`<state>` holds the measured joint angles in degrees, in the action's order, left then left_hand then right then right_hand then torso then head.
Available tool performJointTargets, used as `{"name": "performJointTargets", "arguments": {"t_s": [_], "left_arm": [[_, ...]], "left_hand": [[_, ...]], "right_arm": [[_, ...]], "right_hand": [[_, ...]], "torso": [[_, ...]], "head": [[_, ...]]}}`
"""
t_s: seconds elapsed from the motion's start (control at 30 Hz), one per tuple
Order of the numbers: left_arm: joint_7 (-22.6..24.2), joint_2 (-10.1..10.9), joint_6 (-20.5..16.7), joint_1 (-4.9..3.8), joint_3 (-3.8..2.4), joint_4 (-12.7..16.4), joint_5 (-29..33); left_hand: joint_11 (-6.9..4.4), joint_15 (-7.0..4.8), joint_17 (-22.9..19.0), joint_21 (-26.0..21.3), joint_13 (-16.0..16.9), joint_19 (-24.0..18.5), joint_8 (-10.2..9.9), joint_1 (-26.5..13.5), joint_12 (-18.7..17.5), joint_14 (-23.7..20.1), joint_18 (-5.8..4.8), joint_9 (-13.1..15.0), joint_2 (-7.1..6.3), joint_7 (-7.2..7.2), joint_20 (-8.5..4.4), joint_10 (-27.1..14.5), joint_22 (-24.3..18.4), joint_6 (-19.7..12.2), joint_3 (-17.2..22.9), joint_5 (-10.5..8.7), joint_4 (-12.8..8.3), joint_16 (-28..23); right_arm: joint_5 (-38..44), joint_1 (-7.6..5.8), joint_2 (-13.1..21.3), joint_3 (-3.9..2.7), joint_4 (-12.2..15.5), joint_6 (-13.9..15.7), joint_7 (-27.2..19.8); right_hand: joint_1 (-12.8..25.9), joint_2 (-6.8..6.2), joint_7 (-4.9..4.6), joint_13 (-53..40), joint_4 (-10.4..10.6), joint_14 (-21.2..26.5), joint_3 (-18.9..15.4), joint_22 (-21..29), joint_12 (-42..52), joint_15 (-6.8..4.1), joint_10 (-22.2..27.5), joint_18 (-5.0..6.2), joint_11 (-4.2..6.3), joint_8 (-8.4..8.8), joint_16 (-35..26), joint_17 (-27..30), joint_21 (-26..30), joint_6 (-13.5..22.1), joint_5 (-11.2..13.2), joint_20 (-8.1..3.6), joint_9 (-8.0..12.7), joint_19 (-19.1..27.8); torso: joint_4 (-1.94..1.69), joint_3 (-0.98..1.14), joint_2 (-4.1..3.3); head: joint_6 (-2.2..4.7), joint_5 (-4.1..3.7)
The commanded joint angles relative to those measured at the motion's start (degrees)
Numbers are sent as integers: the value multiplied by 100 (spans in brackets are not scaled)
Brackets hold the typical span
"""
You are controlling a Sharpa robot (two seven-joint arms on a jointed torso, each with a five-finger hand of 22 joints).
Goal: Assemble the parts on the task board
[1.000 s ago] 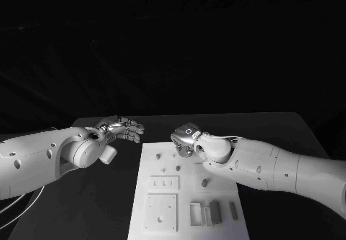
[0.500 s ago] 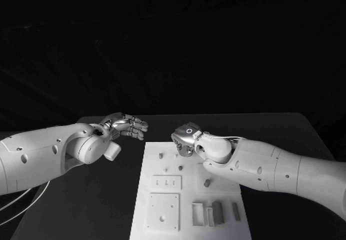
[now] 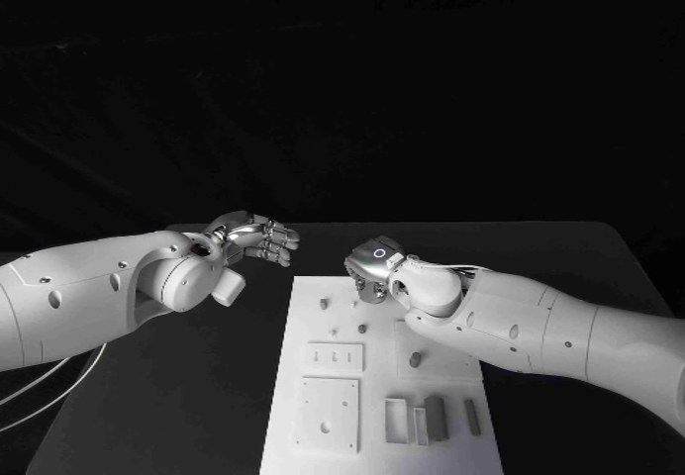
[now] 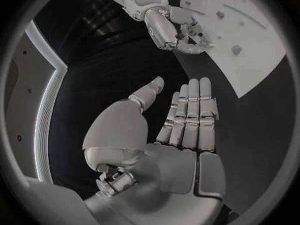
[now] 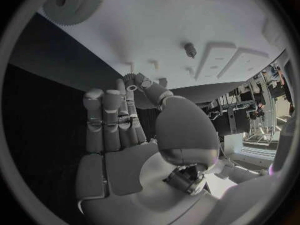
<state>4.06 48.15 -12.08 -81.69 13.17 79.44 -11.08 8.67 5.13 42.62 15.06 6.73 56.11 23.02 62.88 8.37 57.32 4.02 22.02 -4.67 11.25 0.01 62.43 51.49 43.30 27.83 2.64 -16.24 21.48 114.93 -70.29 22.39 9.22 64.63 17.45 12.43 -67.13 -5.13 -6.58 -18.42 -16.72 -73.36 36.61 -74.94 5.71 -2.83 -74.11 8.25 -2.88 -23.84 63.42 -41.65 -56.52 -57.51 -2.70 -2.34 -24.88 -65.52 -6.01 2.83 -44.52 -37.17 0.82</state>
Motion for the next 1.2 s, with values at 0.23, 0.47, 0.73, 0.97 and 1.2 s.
{"name": "performJointTargets", "arguments": {"t_s": [0.23, 0.47, 0.73, 0.97, 1.2], "left_arm": [[21, 1, -27, -58, -6, 38, 5], [23, 7, -32, -61, -7, 7, 0], [23, 2, -23, -65, -9, 2, -1], [23, 4, -18, -65, -10, 6, -2], [22, 16, -19, -67, -11, 8, -3]], "left_hand": [[-10, 9, 13, -24, 2, -8, -21, -26, -44, 20, 71, -9, 7, 24, -39, 47, 8, 45, 19, 20, 4, -32], [-10, 9, 17, -25, 2, -8, -23, -24, -48, 21, 70, -10, 6, 24, -39, 49, 10, 45, 19, 19, 4, -35], [-9, 9, 22, -27, 2, -8, -25, -22, -53, 22, 69, -10, 5, 25, -40, 50, 12, 45, 19, 19, 4, -39], [-9, 9, 26, -28, 3, -7, -27, -20, -57, 23, 68, -10, 6, 25, -41, 52, 13, 46, 20, 19, 4, -43], [-9, 9, 29, -29, 3, -7, -28, -18, -61, 24, 67, -10, 6, 25, -41, 54, 15, 47, 20, 19, 3, -46]], "right_arm": [[-6, -1, 1, -1, 10, -49, -54], [-22, 0, 2, 0, 23, -33, -41], [-22, 0, -15, 0, -29, -41, -51], [-23, 0, -28, 1, -78, -65, -57], [-27, 1, -24, 2, -86, -111, -59]], "right_hand": [[-34, 38, 9, -3, -5, -12, 37, -119, 26, -38, -79, 675, -17, -11, 37, 5, -26, -41, -26, -30, -7, 12], [-34, 42, 9, -2, -6, -11, 39, -119, 23, -39, -81, 675, -17, -8, 38, 5, -29, -42, -26, -31, -8, 13], [-34, 40, 9, -1, -7, -11, 39, -119, 20, -39, -83, 675, -16, -5, 40, 5, -32, -43, -26, -31, -10, 15], [-33, 41, 9, 0, -6, -10, 40, -119, 17, -39, -85, 675, -16, -2, 40, 5, -34, -44, -26, -31, -11, 16], [-31, 43, 9, 1, -6, -9, 41, -118, 14, -39, -86, 675, -16, 0, 41, 6, -36, -44, -26, -31, -12, 18]], "torso": [[-35, 10, -69], [-12, 29, -75], [-29, 15, -79], [-34, 6, -85], [-36, 5, -88]], "head": [[-32, 31], [-46, 64], [-28, 59], [-18, 68], [-20, 68]]}}
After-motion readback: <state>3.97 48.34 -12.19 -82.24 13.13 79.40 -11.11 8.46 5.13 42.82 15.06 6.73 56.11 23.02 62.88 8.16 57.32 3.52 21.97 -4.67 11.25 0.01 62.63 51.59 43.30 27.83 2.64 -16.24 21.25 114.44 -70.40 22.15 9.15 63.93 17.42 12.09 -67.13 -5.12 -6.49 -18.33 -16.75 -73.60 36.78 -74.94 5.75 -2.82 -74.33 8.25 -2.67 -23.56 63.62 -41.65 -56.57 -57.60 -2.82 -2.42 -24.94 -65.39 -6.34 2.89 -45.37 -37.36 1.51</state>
